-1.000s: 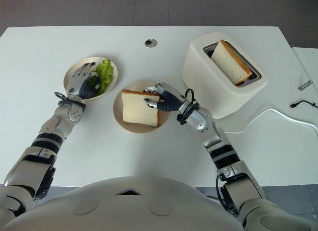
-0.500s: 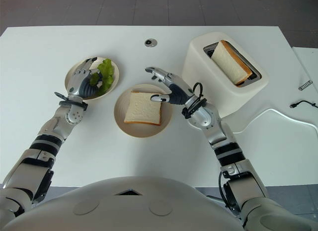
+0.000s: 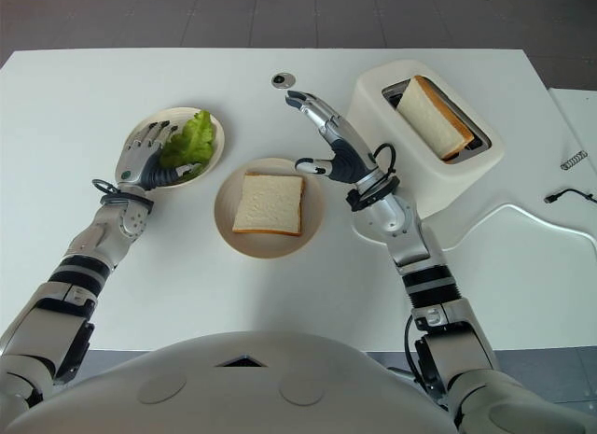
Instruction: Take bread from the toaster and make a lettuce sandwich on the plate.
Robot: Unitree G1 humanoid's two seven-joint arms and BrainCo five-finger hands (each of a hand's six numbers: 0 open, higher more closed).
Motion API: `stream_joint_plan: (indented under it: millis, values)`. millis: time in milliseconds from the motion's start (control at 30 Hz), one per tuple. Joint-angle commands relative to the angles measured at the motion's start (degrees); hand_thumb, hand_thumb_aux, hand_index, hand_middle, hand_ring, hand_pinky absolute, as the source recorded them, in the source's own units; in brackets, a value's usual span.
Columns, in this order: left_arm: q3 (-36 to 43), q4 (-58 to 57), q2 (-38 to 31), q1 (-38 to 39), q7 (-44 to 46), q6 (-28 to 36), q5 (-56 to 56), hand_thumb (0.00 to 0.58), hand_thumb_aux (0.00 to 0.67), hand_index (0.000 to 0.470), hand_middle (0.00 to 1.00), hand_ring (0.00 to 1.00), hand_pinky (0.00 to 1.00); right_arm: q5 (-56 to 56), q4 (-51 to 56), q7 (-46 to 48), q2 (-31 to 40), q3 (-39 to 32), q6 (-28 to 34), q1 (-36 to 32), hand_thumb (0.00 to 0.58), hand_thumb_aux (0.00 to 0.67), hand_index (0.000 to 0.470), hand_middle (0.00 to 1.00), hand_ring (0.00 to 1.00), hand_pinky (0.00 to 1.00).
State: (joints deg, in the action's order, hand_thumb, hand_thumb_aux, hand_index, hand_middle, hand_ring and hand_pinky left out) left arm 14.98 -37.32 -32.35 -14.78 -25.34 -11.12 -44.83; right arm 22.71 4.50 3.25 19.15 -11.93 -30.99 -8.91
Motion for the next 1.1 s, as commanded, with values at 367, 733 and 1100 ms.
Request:
stream_joint_plan:
  millis: [367, 733, 1100]
  values:
    - [4.0, -6.8, 1.0, -3.2, -1.7, -3.0, 0.8, 0.580, 0.670, 0.470, 0.00, 0.00, 0.00, 0.6, 1.2, 0.3, 0.1, -0.8, -0.2, -0.4, 0.000, 0.000, 0.000, 0.00, 0.00, 0.00]
    - [1.2, -2.0, 0.6, -1.8, -3.2, -10.4, 6.6, 0.580, 0.670, 0.470, 0.00, 0.00, 0.00, 0.2, 1.3, 0.1, -0.1, -0.7, -0.4, -0.4, 0.000, 0.000, 0.000, 0.00, 0.00, 0.00]
    - [2.7, -2.6, -1.2, -1.7, -5.4, -0.7, -1.0, 0.371, 0.268, 0.188, 0.00, 0.00, 0.00, 0.2, 2.1, -0.1, -0.2, -0.7, -0.7, -0.3, 0.000, 0.000, 0.000, 0.00, 0.00, 0.00]
